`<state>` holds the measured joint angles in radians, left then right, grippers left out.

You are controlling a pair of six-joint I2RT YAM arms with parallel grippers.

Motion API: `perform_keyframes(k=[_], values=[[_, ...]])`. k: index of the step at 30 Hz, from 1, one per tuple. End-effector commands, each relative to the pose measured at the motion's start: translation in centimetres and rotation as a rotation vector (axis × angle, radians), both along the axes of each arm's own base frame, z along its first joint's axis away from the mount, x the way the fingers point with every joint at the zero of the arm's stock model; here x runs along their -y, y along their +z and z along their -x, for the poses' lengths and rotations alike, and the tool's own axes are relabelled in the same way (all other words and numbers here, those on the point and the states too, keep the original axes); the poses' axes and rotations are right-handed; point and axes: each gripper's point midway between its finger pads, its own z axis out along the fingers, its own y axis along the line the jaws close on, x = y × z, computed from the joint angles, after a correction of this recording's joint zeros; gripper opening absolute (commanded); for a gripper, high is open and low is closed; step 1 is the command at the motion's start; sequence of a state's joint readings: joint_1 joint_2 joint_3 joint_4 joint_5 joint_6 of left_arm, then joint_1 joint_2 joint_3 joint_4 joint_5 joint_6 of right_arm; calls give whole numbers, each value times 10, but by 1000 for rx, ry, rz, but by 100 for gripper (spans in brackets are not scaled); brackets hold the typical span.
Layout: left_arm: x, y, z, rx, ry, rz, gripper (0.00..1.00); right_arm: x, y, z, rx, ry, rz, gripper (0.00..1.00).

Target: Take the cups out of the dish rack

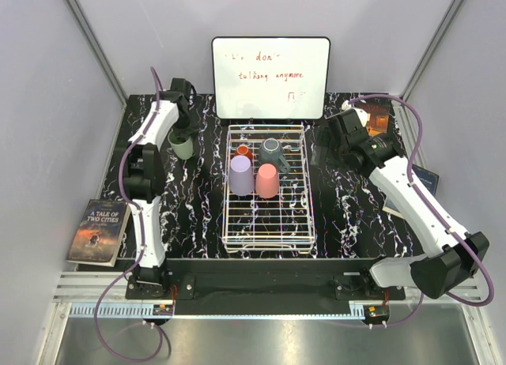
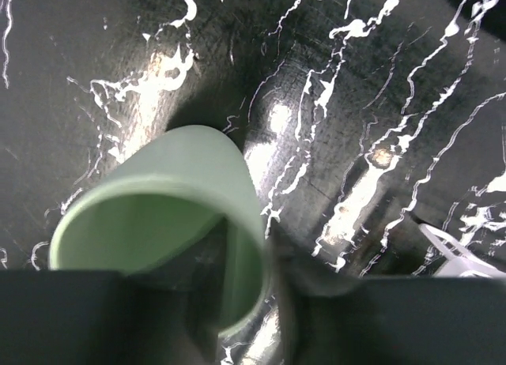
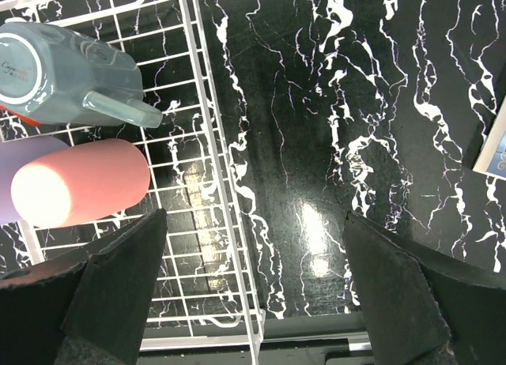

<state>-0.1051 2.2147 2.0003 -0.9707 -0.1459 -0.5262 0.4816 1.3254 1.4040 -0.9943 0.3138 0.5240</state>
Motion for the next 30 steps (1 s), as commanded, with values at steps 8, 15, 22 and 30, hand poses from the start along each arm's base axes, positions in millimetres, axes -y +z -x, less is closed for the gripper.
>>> perform_keyframes(k=[8,15,22,30], values=[[-10,119,10,261,19,-39,65,-11,9,-2,27,47,-42,100],[24,201,59,444,-43,-82,71,-59,10,-8,33,242,-77,100],[61,193,152,472,-115,-72,71,-103,-13,-14,-12,336,-115,100],[60,191,209,526,-123,11,72,-159,-19,-11,-24,441,-122,100]])
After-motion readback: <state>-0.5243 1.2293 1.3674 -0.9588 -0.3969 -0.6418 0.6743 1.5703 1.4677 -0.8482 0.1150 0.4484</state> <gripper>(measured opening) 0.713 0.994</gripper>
